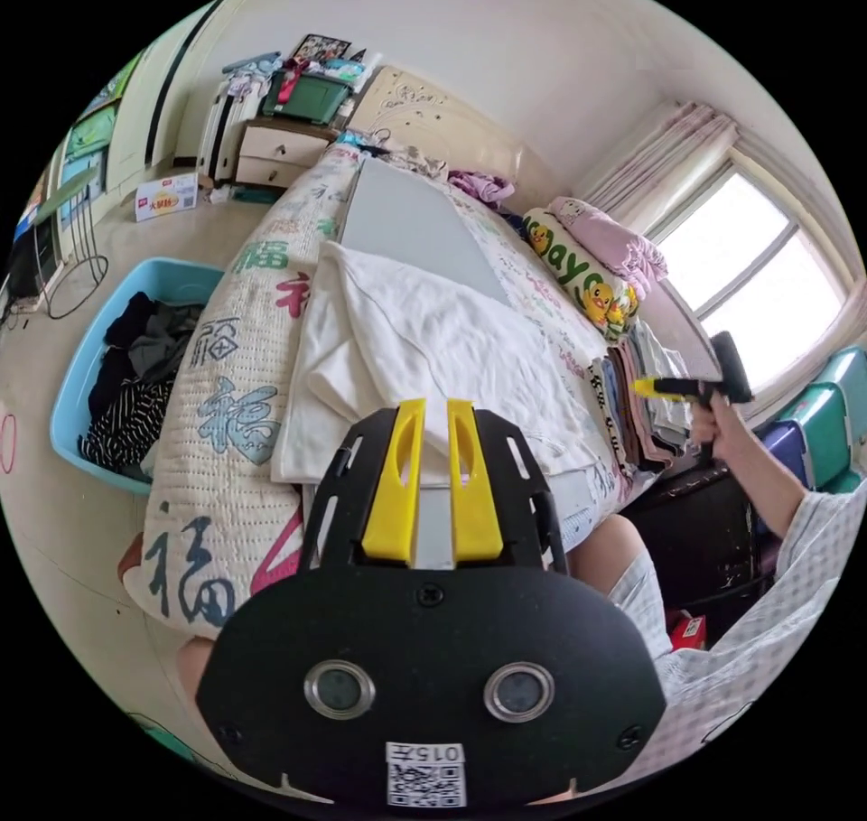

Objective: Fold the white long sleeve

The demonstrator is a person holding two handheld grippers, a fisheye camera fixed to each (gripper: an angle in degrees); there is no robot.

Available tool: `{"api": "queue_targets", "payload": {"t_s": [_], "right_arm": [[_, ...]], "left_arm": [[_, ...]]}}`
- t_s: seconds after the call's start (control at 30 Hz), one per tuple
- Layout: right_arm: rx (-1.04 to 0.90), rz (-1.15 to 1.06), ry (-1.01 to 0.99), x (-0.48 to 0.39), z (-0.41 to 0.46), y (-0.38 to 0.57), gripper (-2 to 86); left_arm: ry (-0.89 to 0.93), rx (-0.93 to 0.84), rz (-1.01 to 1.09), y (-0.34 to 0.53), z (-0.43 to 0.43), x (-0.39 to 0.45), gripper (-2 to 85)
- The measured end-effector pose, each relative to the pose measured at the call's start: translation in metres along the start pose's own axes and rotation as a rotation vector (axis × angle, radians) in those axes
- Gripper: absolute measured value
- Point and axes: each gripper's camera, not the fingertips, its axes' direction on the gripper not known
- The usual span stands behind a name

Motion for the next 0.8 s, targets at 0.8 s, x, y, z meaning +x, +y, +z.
{"api": "queue_targets", "payload": {"t_s": [0.8], "right_arm": [[0.714, -0.533, 0.179, -0.407, -0.340, 0.166, 9.3]], "left_arm": [[0.070, 0.337, 0.072, 0.178, -0.248, 0.044, 0.7]]}}
